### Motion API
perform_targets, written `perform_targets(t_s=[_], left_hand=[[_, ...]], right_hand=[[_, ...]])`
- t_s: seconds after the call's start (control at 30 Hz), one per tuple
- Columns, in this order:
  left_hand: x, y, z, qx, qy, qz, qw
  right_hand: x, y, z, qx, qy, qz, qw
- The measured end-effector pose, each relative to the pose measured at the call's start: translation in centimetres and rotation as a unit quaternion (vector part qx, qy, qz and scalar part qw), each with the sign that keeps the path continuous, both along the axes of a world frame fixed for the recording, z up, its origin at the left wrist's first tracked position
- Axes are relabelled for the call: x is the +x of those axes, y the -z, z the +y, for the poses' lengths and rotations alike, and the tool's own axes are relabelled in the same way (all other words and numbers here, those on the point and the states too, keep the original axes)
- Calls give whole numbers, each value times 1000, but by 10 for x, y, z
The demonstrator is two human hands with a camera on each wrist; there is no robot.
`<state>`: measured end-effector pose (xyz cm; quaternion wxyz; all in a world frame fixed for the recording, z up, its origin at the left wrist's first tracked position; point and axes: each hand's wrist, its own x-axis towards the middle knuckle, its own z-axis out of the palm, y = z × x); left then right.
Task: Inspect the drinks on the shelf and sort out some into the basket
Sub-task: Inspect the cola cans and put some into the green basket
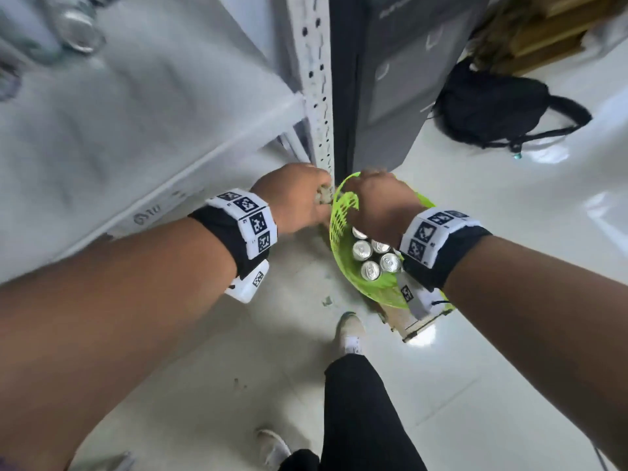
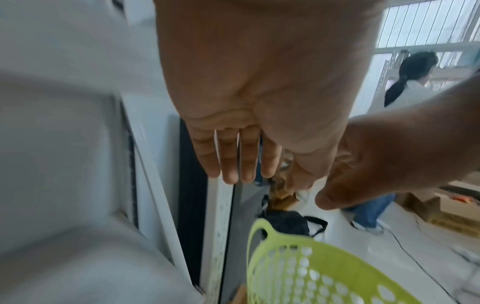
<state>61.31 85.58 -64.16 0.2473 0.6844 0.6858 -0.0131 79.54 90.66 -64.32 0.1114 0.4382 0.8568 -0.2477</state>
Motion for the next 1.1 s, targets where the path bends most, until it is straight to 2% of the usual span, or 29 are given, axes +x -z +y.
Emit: perform_targets(t_s=[0.17,0.27,0.4,0.57,0.67,0.83,1.1], left_hand=[[-67,-137,-99,71,-65,-11,995],[-107,-216,-171,114,-87,13,990],[-156,-322,-283,179,-124,53,974],[-203,-428,-396,246,-182,79,949],[-229,-477,-439,299,-191,138,925],[-269,-543,-477,330,-204,203,899],[-319,-601,-471,342,-258,268,863]], right_hand=[[-56,-131,-84,43,-43,93,994],[-96,-200,-142,90,-62,155,982],[-152,-290,-224,150,-96,217,960],[-217,-387,-311,221,-146,285,921],[-254,-434,-349,246,-180,302,903],[-307,-498,-381,298,-223,331,867],[-388,-575,-359,349,-272,374,815]])
